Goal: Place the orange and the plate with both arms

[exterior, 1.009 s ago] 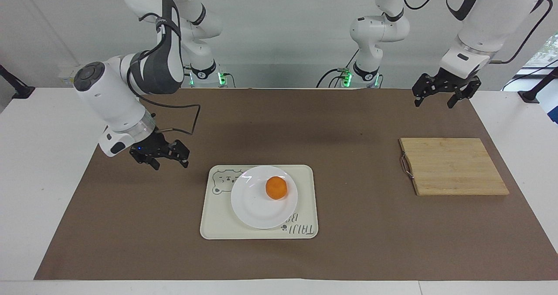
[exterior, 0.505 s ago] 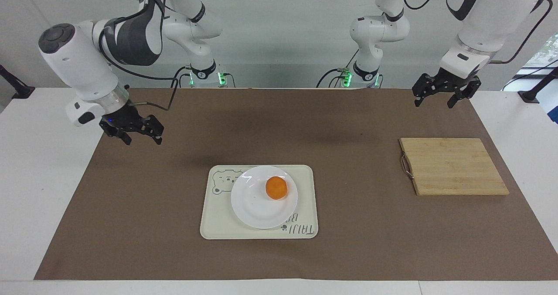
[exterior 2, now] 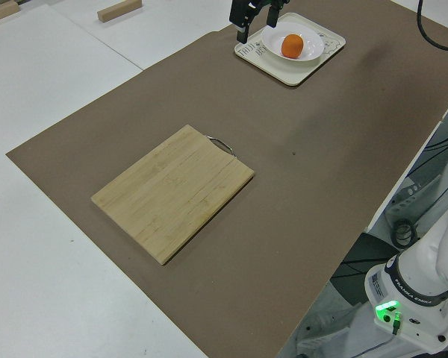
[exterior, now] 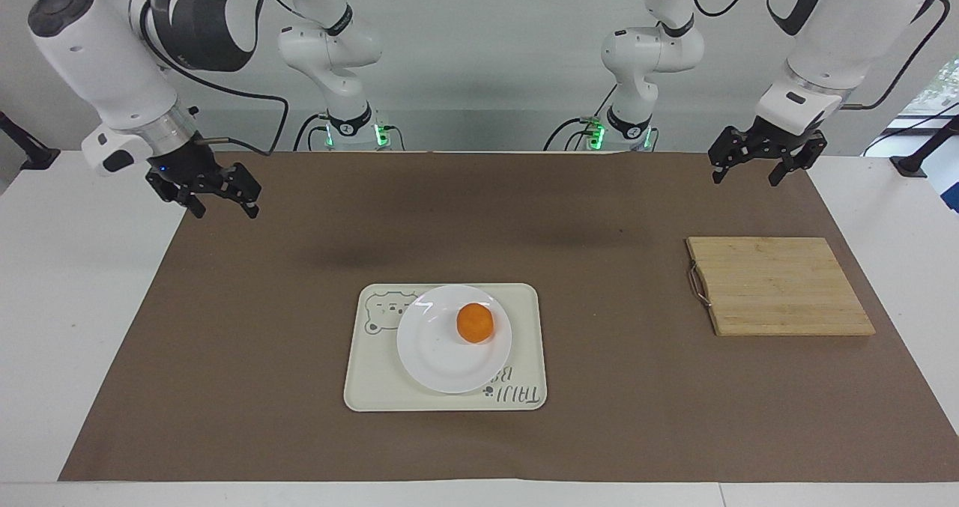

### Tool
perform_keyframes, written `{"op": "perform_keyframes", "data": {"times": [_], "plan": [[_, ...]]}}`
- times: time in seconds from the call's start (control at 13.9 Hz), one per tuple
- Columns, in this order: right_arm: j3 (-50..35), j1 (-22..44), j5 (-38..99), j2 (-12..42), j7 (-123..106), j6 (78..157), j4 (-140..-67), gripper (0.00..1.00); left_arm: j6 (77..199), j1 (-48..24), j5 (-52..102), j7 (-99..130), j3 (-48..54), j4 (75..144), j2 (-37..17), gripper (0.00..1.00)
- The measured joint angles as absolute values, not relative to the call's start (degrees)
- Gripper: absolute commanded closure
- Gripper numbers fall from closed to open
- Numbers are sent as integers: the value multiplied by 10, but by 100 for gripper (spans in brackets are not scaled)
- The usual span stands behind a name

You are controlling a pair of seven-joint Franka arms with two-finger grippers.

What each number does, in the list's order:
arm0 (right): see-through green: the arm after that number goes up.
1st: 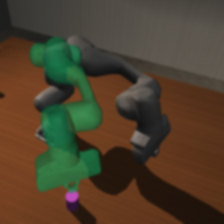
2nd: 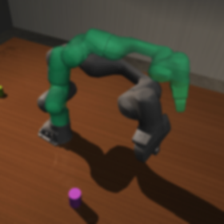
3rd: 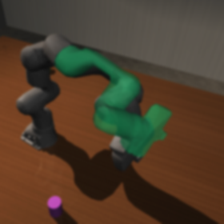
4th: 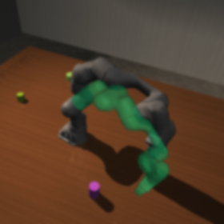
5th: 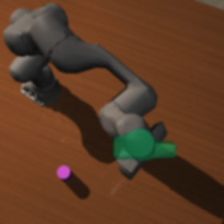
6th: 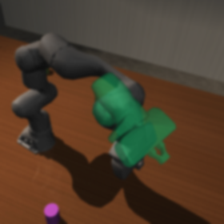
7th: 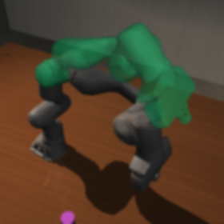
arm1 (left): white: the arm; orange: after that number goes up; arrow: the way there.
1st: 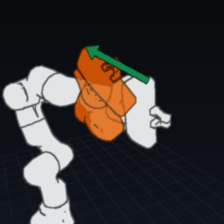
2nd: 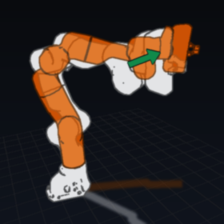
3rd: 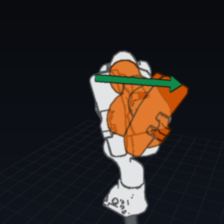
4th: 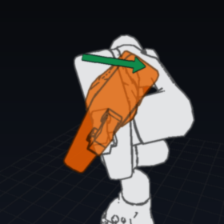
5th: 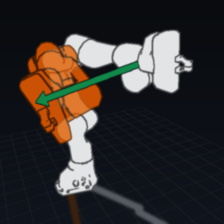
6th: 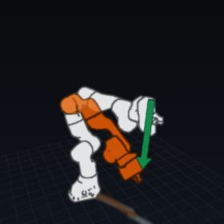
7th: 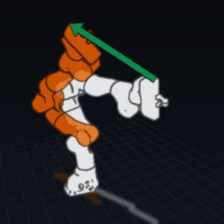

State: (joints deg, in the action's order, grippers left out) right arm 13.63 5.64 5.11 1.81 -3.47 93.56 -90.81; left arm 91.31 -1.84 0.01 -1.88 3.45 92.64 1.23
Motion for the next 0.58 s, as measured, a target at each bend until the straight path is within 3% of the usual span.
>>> {"op": "perform_keyframes", "data": {"times": [0.58], "plan": [[118, 43, 34, -9, -35, 888, -908, 0, 913, -18, 0, -19, 34, 926, 12, 0]]}}
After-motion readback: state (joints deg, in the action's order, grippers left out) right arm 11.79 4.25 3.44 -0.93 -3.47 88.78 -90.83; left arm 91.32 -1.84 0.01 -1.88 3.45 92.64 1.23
